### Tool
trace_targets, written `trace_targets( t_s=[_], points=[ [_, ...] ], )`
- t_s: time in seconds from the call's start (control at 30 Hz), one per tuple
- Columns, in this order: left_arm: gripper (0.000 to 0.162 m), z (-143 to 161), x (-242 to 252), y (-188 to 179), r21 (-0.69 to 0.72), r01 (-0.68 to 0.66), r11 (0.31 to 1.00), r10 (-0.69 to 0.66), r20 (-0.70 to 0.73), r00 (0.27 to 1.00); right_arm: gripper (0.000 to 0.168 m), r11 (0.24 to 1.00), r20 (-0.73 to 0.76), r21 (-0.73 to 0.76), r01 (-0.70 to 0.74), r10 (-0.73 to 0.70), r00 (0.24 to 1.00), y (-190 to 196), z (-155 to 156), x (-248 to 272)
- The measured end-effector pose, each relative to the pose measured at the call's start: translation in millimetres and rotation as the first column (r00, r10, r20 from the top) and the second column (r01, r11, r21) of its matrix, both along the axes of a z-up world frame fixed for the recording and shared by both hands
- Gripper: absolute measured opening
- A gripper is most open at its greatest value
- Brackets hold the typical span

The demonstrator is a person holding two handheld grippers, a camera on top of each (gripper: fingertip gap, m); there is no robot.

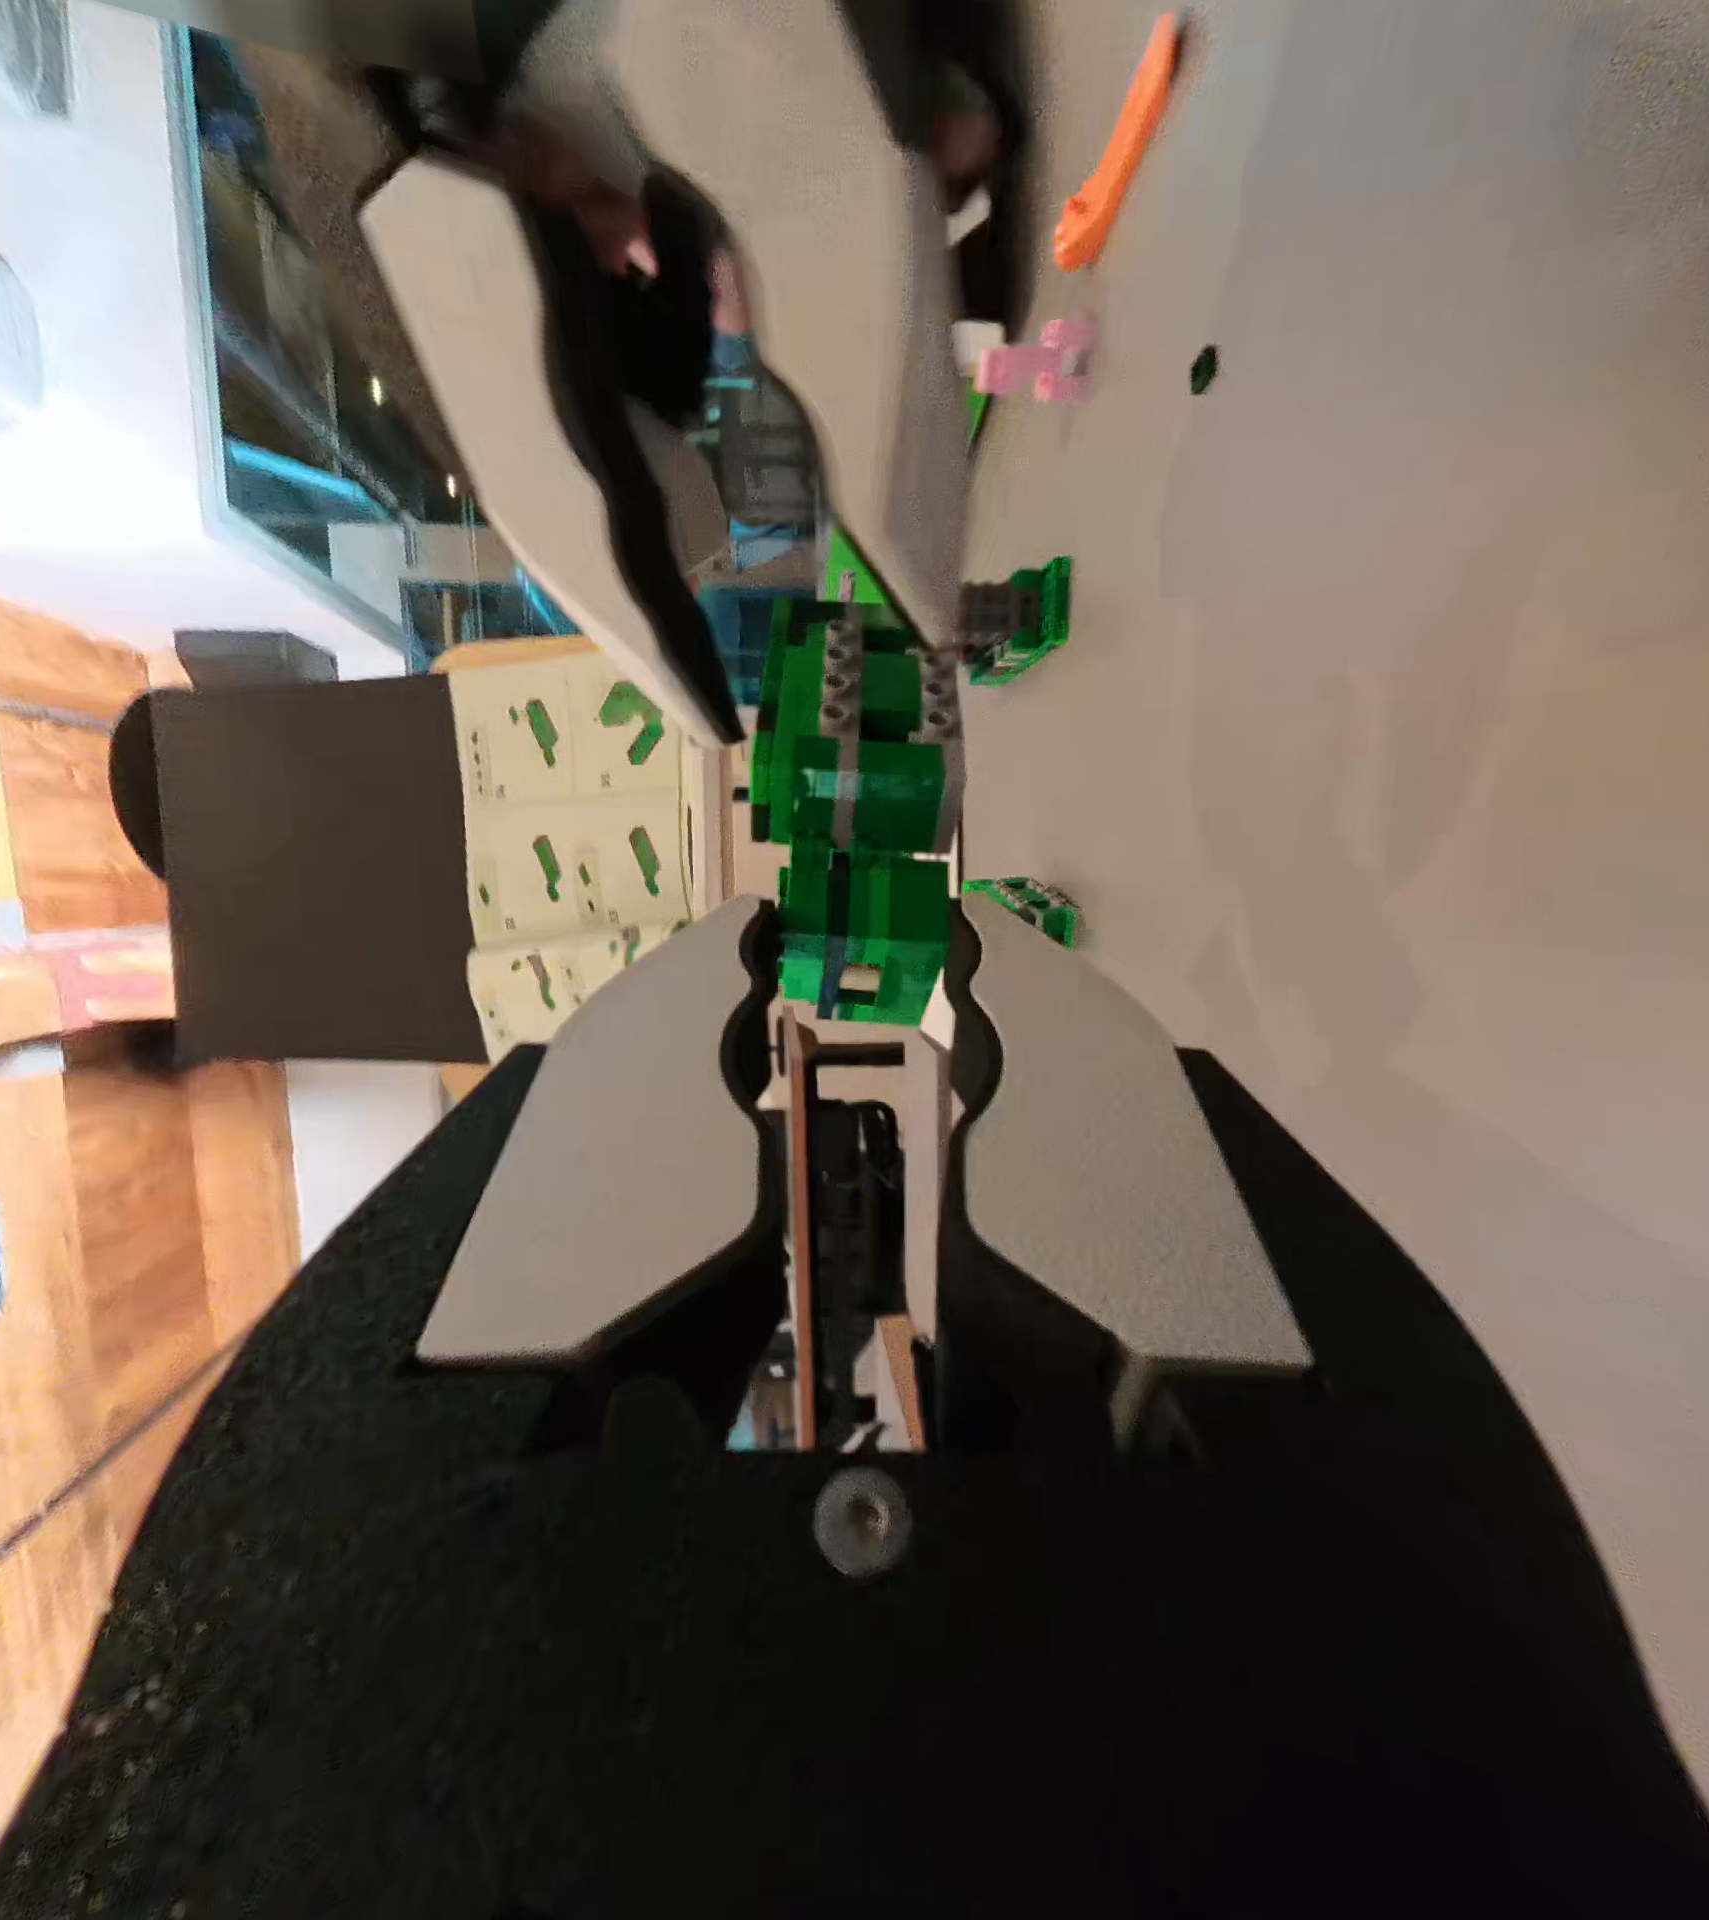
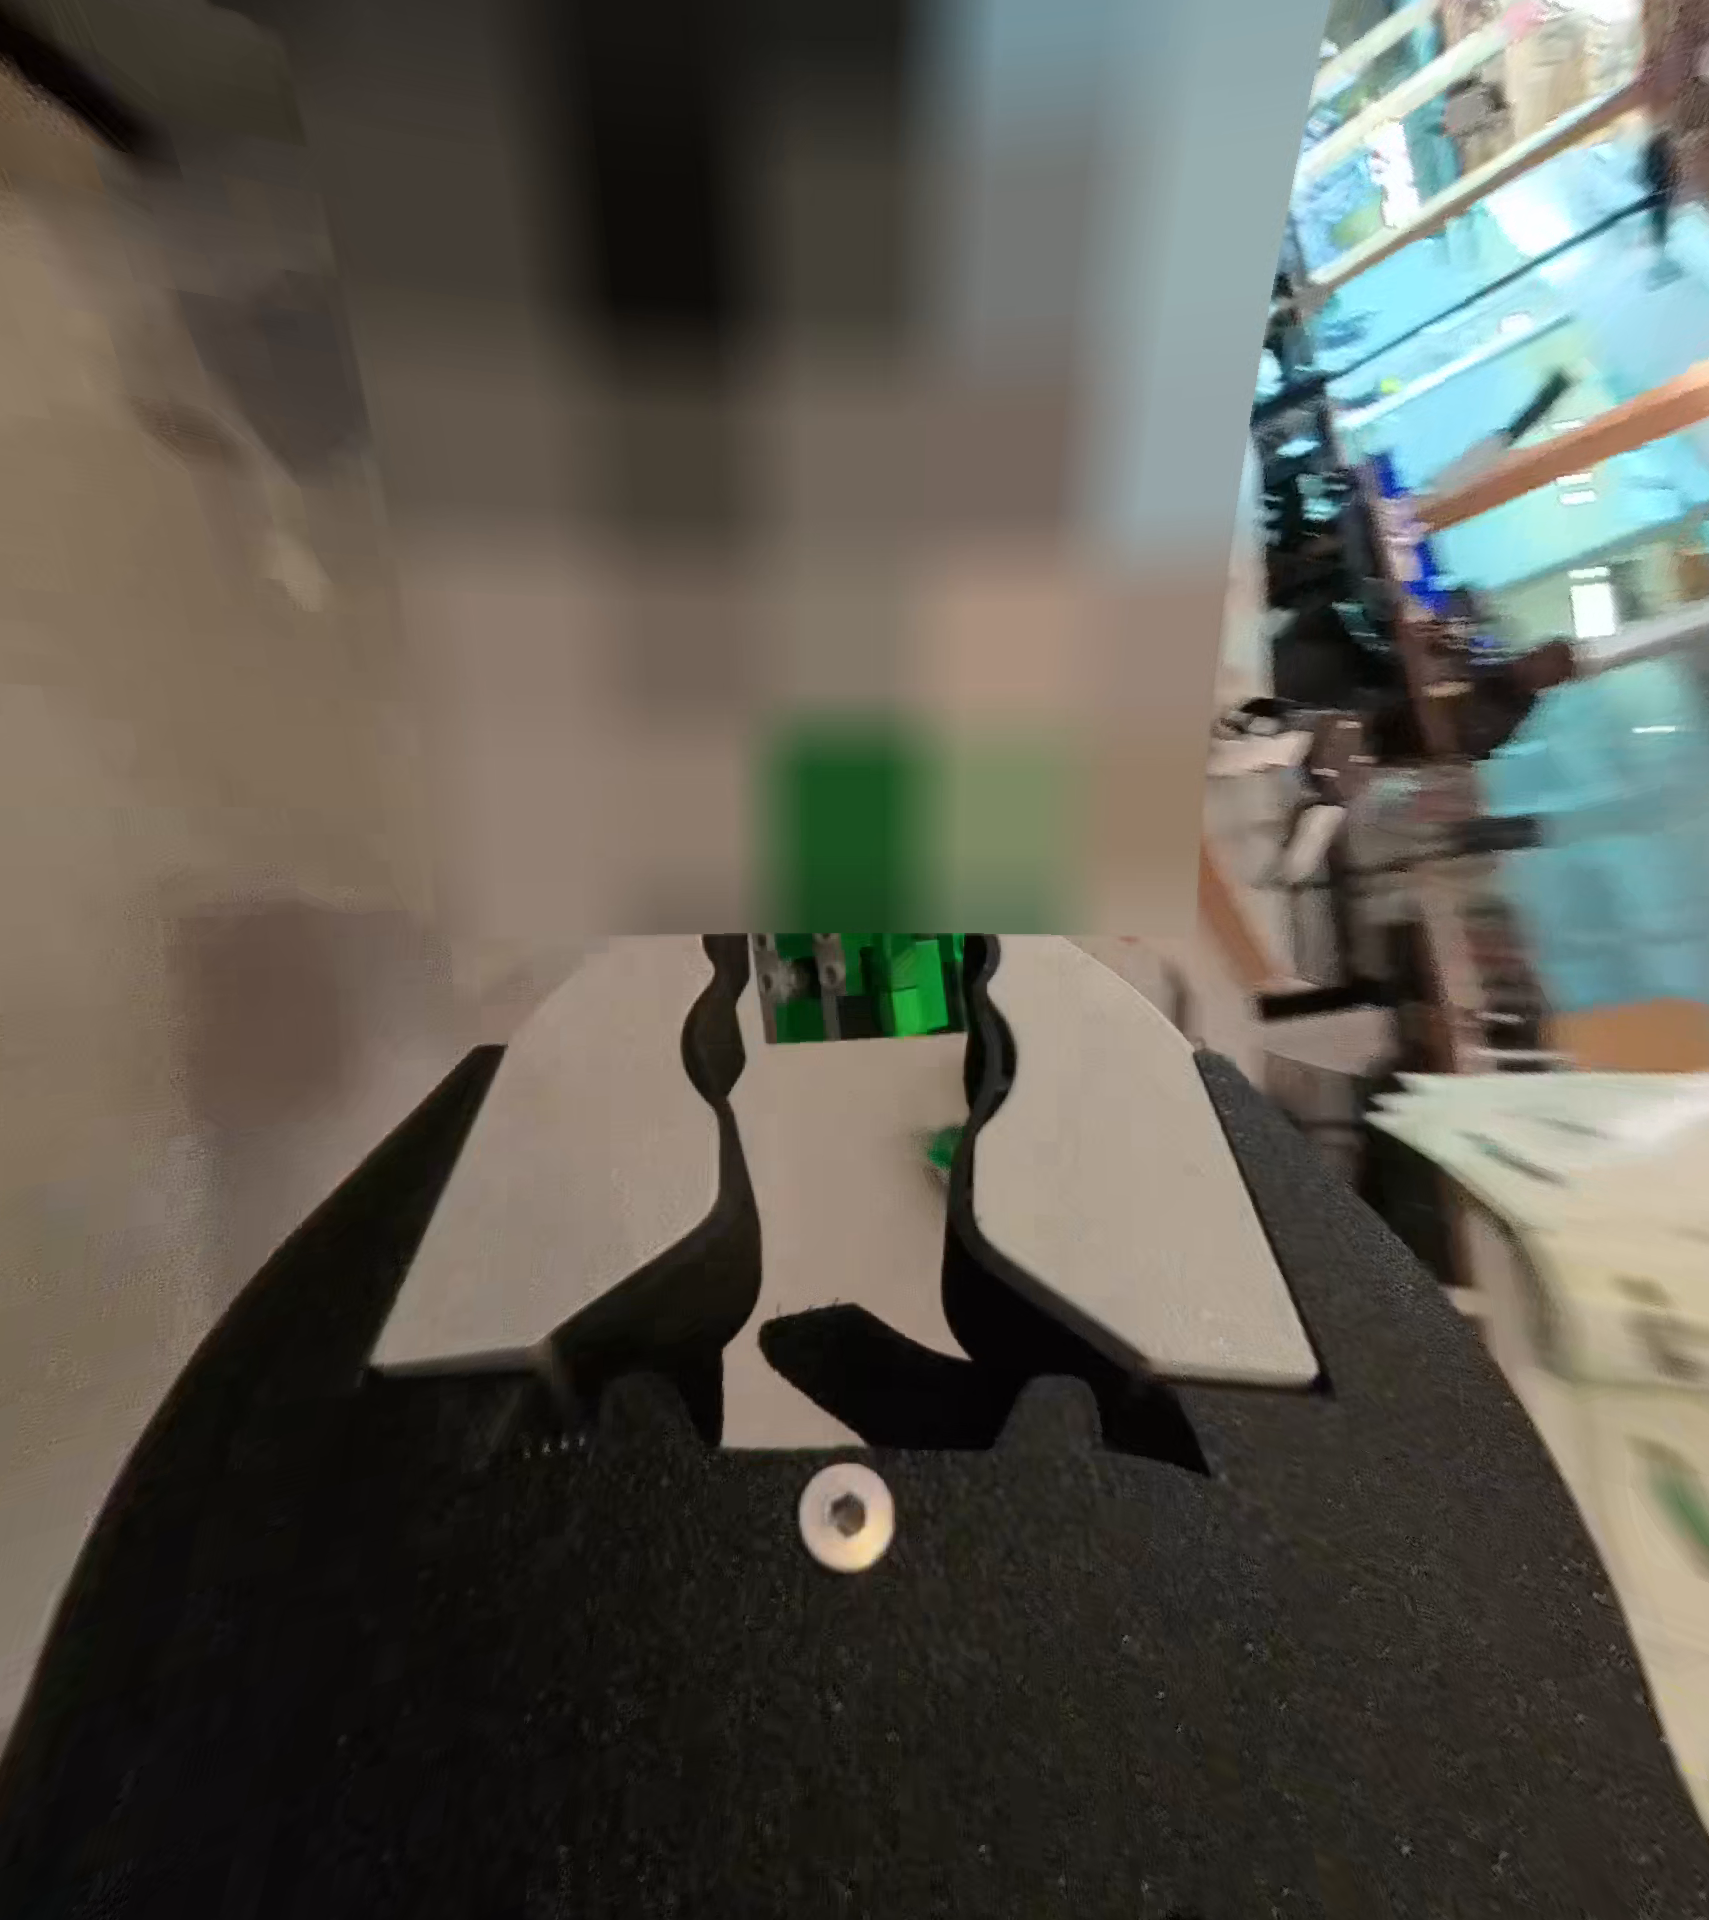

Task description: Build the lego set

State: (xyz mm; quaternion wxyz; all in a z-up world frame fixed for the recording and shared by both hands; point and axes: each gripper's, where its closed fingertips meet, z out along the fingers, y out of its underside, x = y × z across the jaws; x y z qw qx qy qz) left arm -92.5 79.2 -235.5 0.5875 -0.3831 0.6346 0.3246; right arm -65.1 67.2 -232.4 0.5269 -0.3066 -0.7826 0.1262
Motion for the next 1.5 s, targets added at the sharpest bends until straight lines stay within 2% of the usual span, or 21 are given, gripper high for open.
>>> trace_targets(
  t_s=[0.07, 0.23, 0.3, 0.37, 0.53, 0.7, 0.83, 0.97, 1.03, 1.1, 1.17, 1.3, 1.4, 1.43, 1.5],
  points=[
    [0.03, -3.5, 3.6, -3.0, 0.008, 0.048, 0.999, -0.048, -0.02, 0.999, 0.037, 0.986, 0.028, -0.165, -0.024, 0.029, 0.999, -4.8, 1.2, 5.0],
    [0.03, -7.4, 10.5, -6.8, -0.005, 0.117, 0.993, -0.117, -0.038, 0.992, 0.044, 0.95, 0.186, -0.313, 0.013, 0.047, 0.981, -8.3, -18.6, 9.4],
    [0.03, -11.6, 12.3, -7.8, -0.022, 0.145, 0.989, -0.146, -0.056, 0.988, 0.04, 0.919, 0.249, -0.393, 0.032, 0.073, 0.966, -13.7, -25.5, 9.7],
    [0.03, -17.1, 13.3, -7.7, -0.05, 0.157, 0.986, -0.16, -0.056, 0.986, 0.023, 0.926, 0.277, -0.375, 0.049, 0.061, 0.959, -9.4, -28.1, 8.1],
    [0.031, -28.4, 1.0, 7.3, -0.13, 0.057, 0.99, -0.062, -0.035, 0.997, 0.022, 0.895, 0.393, -0.394, 0.207, -0.039, 0.919, 4.1, -38.6, -0.5],
    [0.031, -41.0, -11.7, 23.5, -0.198, -0.069, 0.978, 0.063, -0.034, 0.997, 0.022, 0.83, 0.464, -0.441, 0.342, -0.116, 0.878, 17.0, -48.7, -9.0],
    [0.036, -51.0, -14.5, 27.2, -0.297, -0.071, 0.952, 0.08, 0.018, 0.997, 0.022, 0.885, 0.445, -0.379, 0.27, -0.082, 0.892, 24.3, -56.5, -11.3],
    [0.065, -47.5, -33.5, 30.4, -0.378, -0.085, 0.922, 0.138, 0.116, 0.984, 0.022, 0.935, 0.486, -0.27, 0.228, -0.072, 0.871, 36.5, -73.3, -5.9],
    [0.074, -40.4, -45.1, 32.9, -0.421, -0.067, 0.905, 0.176, 0.226, 0.958, 0.022, 0.94, 0.501, -0.261, 0.218, -0.061, 0.863, 40.5, -79.8, -5.0],
    [0.079, -28.9, -55.7, 40.6, -0.45, -0.052, 0.892, 0.238, 0.367, 0.899, 0.022, 0.944, 0.511, -0.251, 0.216, -0.06, 0.857, 45.1, -85.8, -4.8],
    [0.082, -16.0, -62.4, 50.6, -0.474, -0.018, 0.88, 0.295, 0.517, 0.804, 0.022, 0.943, 0.524, -0.245, 0.225, -0.066, 0.849, 49.1, -92.3, -4.4],
    [0.088, 9.0, -74.5, 73.1, -0.469, 0.092, 0.878, 0.364, 0.782, 0.507, 0.035, 0.929, 0.488, -0.271, 0.254, -0.095, 0.868, 55.4, -90.2, -4.5],
    [0.086, 21.1, -95.6, 84.9, -0.389, 0.086, 0.917, 0.349, 0.89, 0.294, 0.049, 0.882, 0.345, -0.374, 0.288, -0.156, 0.925, 67.7, -56.9, -5.0],
    [0.085, 23.3, -99.4, 85.4, -0.369, 0.093, 0.925, 0.336, 0.907, 0.252, 0.053, 0.865, 0.264, -0.421, 0.274, -0.173, 0.949, 72.0, -40.1, -4.4],
    [0.083, 25.0, -101.4, 85.2, -0.347, 0.108, 0.932, 0.318, 0.922, 0.219, 0.057, 0.842, 0.084, -0.469, 0.267, -0.258, 0.962, 89.5, -6.7, 1.0]
  ],
)
